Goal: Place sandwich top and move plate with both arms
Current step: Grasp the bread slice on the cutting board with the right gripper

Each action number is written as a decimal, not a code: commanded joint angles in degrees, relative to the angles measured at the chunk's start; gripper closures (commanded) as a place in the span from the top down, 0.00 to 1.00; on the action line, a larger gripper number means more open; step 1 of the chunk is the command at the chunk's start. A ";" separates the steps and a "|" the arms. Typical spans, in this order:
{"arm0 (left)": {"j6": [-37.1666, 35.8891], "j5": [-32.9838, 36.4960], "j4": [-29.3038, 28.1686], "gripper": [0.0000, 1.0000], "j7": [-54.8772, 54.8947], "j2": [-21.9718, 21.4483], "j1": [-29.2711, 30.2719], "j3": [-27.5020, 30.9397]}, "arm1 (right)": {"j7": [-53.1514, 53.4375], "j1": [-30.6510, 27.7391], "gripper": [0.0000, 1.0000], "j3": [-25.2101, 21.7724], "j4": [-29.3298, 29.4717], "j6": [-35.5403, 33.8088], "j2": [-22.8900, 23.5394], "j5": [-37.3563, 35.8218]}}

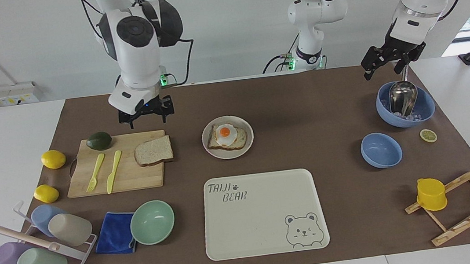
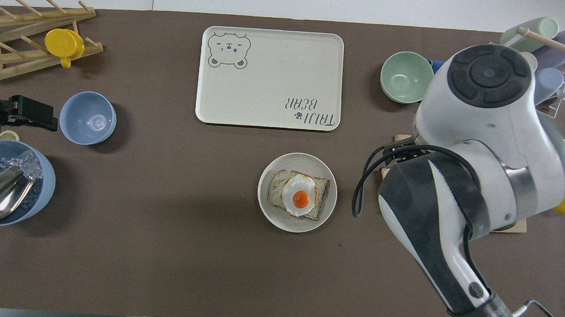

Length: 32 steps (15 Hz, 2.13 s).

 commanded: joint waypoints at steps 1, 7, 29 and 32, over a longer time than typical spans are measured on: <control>0.40 0.03 -2.04 1.00 0.23 -1.73 0.82 -0.45 | 5.89 1.61 1.00 0.50 -10.46 12.74 0.40 -3.96; 0.48 0.03 -1.95 1.00 0.23 -1.73 0.82 -0.45 | 14.88 5.75 1.00 0.95 -17.07 17.00 4.53 -16.68; 0.66 0.03 -1.95 1.00 -0.21 -1.73 0.30 -0.45 | 25.79 6.19 0.58 0.77 -27.89 19.54 3.65 -28.32; 0.66 0.03 -1.95 1.00 -0.29 -1.73 0.30 -0.45 | 25.96 6.19 0.45 0.77 -28.86 19.46 2.95 -29.11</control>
